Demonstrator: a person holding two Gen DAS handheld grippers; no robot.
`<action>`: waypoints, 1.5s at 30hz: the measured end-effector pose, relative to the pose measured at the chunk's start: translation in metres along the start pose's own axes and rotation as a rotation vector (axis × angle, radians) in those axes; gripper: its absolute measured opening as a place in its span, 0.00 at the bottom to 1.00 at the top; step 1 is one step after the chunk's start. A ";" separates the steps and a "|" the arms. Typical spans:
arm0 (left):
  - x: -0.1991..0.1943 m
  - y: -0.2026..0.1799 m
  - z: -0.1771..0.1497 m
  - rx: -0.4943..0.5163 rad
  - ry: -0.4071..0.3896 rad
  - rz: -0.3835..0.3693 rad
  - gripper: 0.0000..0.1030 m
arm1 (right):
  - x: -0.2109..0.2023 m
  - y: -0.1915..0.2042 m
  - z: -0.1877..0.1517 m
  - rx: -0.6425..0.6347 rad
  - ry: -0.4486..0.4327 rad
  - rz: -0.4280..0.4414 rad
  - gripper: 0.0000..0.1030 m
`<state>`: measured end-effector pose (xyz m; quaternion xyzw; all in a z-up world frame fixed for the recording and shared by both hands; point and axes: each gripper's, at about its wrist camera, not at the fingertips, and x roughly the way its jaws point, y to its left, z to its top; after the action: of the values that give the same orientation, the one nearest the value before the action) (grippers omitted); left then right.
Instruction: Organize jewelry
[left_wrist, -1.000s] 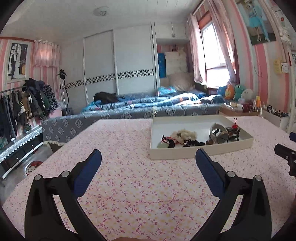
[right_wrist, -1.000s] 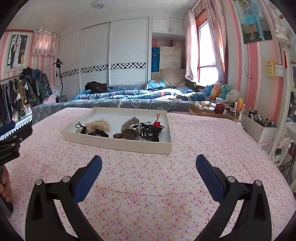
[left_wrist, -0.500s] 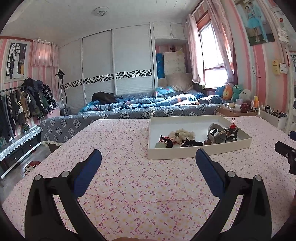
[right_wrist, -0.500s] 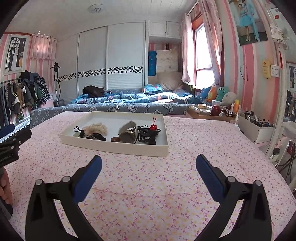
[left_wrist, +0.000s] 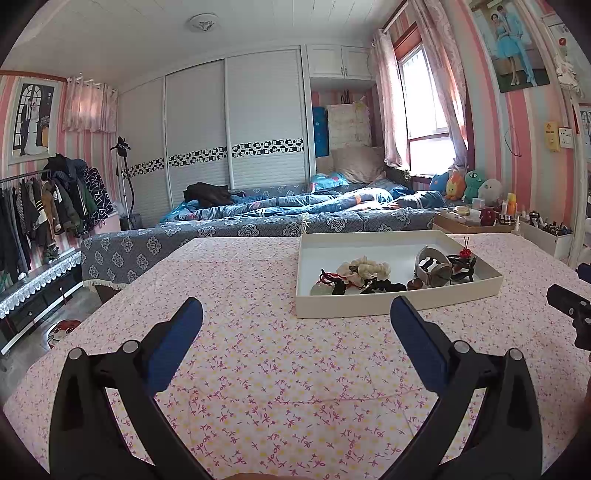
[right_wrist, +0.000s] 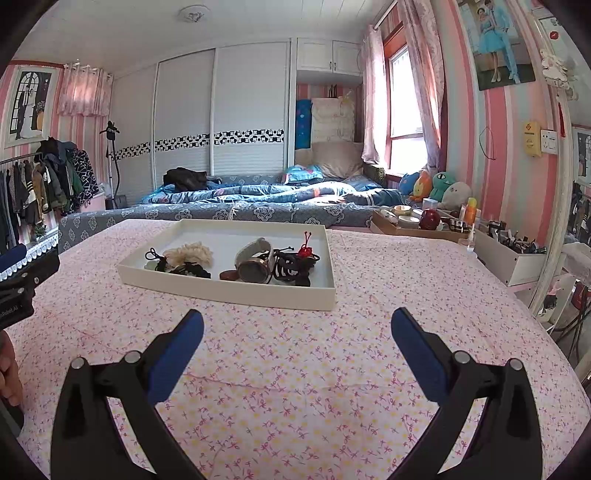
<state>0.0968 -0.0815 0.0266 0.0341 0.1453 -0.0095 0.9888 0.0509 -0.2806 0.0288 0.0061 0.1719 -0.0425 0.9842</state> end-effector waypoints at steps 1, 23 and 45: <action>0.000 0.000 0.000 0.000 0.000 0.000 0.97 | 0.000 0.000 0.000 0.002 -0.002 0.001 0.98; 0.003 -0.004 -0.002 0.005 0.003 0.027 0.97 | 0.001 0.002 -0.001 -0.008 -0.001 0.025 0.98; 0.003 -0.008 -0.002 0.015 0.006 0.037 0.97 | -0.002 -0.004 0.000 0.021 -0.011 0.016 0.98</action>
<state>0.0991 -0.0894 0.0232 0.0443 0.1476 0.0077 0.9880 0.0487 -0.2846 0.0299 0.0173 0.1660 -0.0365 0.9853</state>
